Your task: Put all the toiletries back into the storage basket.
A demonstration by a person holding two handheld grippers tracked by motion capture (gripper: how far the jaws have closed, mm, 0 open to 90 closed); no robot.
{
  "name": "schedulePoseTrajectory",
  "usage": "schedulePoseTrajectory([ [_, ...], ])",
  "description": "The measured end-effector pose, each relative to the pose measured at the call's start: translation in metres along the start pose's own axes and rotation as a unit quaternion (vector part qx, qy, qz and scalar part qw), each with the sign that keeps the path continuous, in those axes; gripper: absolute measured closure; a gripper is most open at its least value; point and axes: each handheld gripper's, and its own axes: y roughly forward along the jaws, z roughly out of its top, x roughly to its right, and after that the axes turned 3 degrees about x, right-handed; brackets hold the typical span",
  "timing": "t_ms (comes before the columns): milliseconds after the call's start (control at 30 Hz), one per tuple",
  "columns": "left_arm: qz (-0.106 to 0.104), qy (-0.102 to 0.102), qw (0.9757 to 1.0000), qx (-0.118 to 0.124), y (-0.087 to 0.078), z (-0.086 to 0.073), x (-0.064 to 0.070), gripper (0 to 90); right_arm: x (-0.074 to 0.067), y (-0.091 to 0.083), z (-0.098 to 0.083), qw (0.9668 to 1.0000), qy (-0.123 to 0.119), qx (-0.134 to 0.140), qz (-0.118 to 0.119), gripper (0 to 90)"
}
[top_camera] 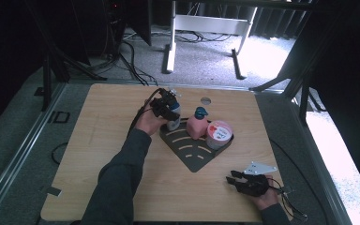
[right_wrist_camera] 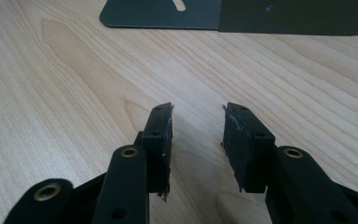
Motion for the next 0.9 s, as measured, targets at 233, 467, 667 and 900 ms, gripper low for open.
schedulePoseTrajectory([
  [233, -0.002, -0.003, 1.0, -0.002, 0.008, 0.001, -0.001, 54.6, 0.0, 0.0, 0.0, 1.0, 0.0, -0.001, 0.001, 62.0],
  [467, -0.009, -0.002, 1.0, -0.001, 0.015, 0.003, 0.0, 54.5, 0.0, 0.0, 0.0, 1.0, -0.001, -0.001, 0.002, 62.0],
  [667, -0.011, -0.001, 0.9999, -0.001, 0.022, 0.005, 0.002, 54.5, 0.0, 0.0, 0.0, 1.0, -0.001, -0.001, 0.003, 62.0],
  [900, -0.016, 0.003, 0.9998, 0.008, 0.028, 0.007, 0.004, 54.5, 0.001, 0.0, 0.0, 1.0, 0.0, -0.001, 0.004, 62.0],
])
